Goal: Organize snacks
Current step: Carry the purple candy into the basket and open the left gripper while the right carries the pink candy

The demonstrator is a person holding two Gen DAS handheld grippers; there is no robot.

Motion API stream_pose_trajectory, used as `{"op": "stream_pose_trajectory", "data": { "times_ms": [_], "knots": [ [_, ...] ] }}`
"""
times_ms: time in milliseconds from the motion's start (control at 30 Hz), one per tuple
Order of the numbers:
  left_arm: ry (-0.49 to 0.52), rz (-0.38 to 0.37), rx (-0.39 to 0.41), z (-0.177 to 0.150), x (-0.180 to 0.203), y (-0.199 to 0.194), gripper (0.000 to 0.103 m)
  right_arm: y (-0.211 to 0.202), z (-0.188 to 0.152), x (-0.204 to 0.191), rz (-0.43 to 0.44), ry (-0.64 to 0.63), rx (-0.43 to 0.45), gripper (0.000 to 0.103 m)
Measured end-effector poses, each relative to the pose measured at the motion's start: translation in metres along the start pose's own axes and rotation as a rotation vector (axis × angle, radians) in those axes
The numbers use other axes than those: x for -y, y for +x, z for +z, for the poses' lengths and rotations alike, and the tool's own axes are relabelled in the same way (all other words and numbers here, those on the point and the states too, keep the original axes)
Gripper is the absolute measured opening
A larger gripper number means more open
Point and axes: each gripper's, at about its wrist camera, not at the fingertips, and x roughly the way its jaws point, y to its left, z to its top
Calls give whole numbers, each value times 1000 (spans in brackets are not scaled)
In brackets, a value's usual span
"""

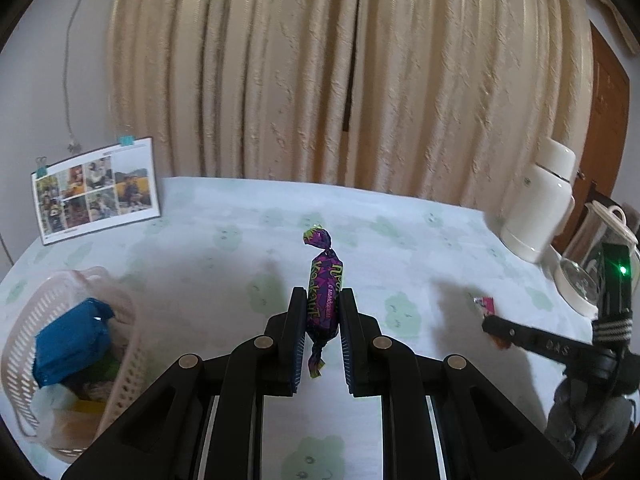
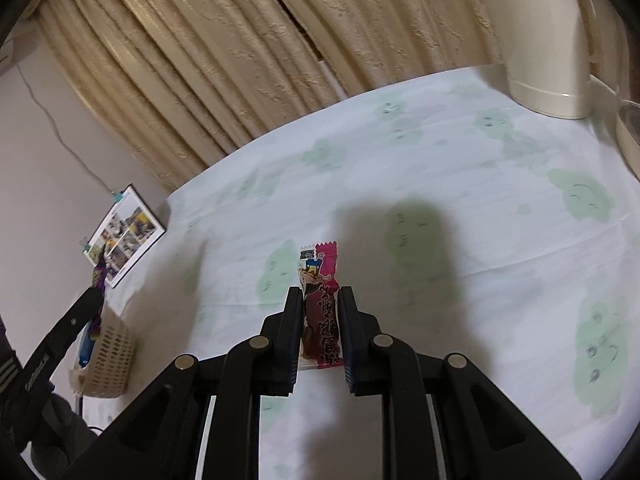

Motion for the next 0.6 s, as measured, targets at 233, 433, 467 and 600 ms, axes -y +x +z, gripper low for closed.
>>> {"op": "stream_pose_trajectory", "data": {
  "times_ms": [233,433,467,600],
  "knots": [
    [-26,39,35,2,-16,-12,17,-4,-10,-19,55,-18,3,17],
    [-72,79,47,0,-42,-20,17,-1,-24,-34,87,-37,-26,17],
    [-84,87,48,0,-48,-22,17,-1,-25,-36,91,-41,-29,17],
    [-113,122,57,-2,-70,-30,17,-1,-31,-46,114,-48,-38,17]
  ]
}}
